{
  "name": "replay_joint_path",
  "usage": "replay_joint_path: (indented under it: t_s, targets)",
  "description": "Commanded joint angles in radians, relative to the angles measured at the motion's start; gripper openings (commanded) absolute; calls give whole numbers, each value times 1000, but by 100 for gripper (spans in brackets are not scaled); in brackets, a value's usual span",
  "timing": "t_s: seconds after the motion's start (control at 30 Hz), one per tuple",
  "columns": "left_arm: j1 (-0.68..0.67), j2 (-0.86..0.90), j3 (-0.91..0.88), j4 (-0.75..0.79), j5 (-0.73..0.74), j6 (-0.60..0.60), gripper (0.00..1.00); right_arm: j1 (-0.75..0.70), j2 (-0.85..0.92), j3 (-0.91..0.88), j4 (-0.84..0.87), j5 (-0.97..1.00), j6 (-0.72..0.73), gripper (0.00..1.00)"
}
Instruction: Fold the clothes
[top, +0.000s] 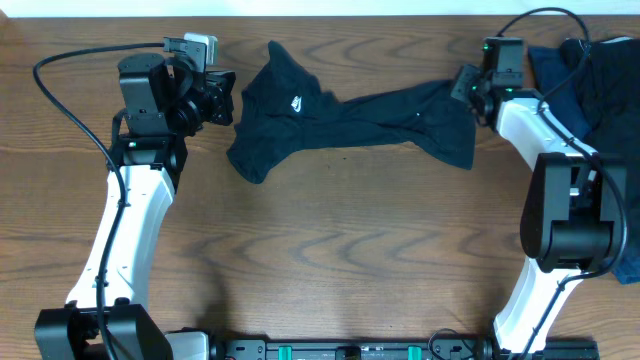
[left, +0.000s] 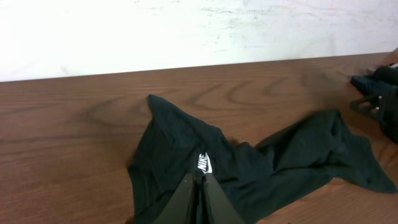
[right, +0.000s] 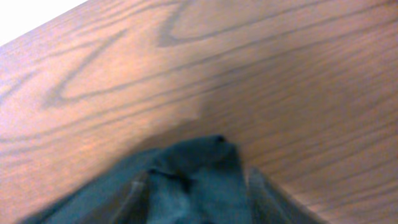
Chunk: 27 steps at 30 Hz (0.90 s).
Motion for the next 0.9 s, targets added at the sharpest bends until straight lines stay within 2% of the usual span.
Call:
replay_joint_path:
  t_s: [0.0, 0.1, 0.2, 0.33, 0.47, 0.53, 0.6, 0.73, 0.77, 0.8, 0.83, 0.87]
  targets:
    - [-2, 5, 14, 1, 6, -1, 7, -32, 4, 7, -19, -23, -82, 65]
    - [-2, 5, 14, 0, 6, -1, 6, -46, -29, 7, -93, -107, -131, 68]
    - [-2, 5, 14, -6, 6, -1, 7, -45, -93, 7, -215, -216, -132, 63]
    - [-2, 14, 14, -9, -9, -2, 7, -38, -181, 7, -372, -239, -132, 59]
    - [-2, 37, 14, -61, -160, -20, 7, -31, -226, 7, -493, -239, -132, 59]
    - [0, 52, 14, -103, -273, -66, 8, -24, -226, 7, -536, -239, -132, 59]
    - [6, 66, 14, -145, -359, -162, 12, -10, -223, 4, -575, -239, -133, 60]
    - [27, 105, 14, -170, -357, -256, 15, 25, -223, 3, -602, -238, -166, 60]
    - [27, 117, 14, -166, -357, -272, 17, 35, -223, 2, -602, -238, -166, 60]
    - [27, 130, 14, -163, -357, -296, 26, 46, -223, 2, -600, -238, -166, 60]
    - [27, 146, 14, -158, -356, -321, 30, 56, -224, 2, -599, -238, -166, 60]
    - [27, 167, 14, -152, -356, -348, 31, 66, -223, 2, -598, -237, -166, 60]
